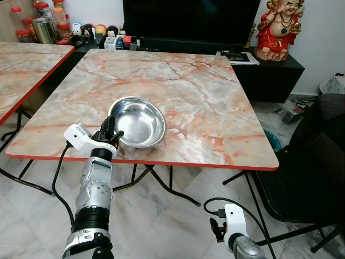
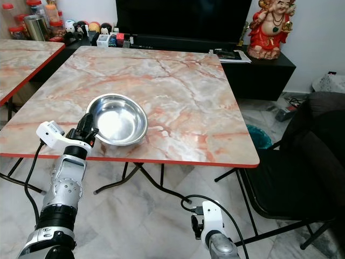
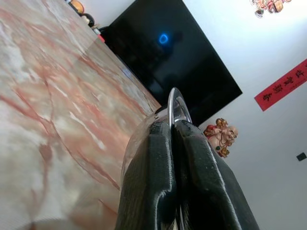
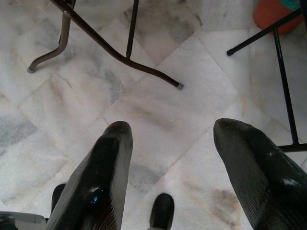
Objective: Setting the table
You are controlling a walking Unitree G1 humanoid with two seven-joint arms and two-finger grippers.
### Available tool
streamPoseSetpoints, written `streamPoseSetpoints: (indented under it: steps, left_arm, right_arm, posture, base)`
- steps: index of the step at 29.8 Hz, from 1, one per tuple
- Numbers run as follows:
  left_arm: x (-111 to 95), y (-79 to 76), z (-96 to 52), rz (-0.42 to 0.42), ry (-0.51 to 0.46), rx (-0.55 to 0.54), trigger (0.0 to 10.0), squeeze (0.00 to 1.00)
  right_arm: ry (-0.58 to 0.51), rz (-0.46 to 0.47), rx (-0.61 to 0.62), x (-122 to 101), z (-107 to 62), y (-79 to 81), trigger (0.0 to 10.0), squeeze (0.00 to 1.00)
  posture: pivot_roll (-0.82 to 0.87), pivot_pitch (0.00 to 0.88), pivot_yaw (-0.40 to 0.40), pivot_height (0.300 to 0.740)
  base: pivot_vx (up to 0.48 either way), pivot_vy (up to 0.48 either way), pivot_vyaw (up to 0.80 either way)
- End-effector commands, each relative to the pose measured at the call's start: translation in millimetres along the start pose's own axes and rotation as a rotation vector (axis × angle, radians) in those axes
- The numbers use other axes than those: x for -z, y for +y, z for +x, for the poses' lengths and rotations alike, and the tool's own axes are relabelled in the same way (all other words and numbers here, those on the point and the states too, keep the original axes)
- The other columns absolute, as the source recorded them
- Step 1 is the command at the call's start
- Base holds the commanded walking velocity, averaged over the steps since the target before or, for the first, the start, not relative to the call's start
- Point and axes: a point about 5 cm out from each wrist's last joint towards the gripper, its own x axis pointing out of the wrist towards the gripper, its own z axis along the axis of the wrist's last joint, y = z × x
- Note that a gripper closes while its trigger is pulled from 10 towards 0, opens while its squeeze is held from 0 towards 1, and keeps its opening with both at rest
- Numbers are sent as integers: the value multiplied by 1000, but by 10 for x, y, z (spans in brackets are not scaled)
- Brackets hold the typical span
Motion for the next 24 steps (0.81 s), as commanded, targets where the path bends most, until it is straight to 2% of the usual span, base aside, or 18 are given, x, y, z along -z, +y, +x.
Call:
streamPoseSetpoints:
  steps: [1,5,24]
  left_arm:
    - [18,-95,38,13,16,42,10000,0]
    - [15,-92,34,10,14,41,10000,0]
    - [-26,-74,33,7,0,39,10000,0]
  right_arm:
    - [2,7,11,-8,0,-27,10000,0]
    - [-3,2,10,-16,0,-30,10000,0]
    - [-3,-4,9,-17,3,-13,10000,0]
  posture:
    - [84,0,-44,740]
    - [86,0,-50,740]
    - [88,0,-47,740]
  base:
    - [0,0,-506]
    - [0,0,-128]
    - [293,0,0]
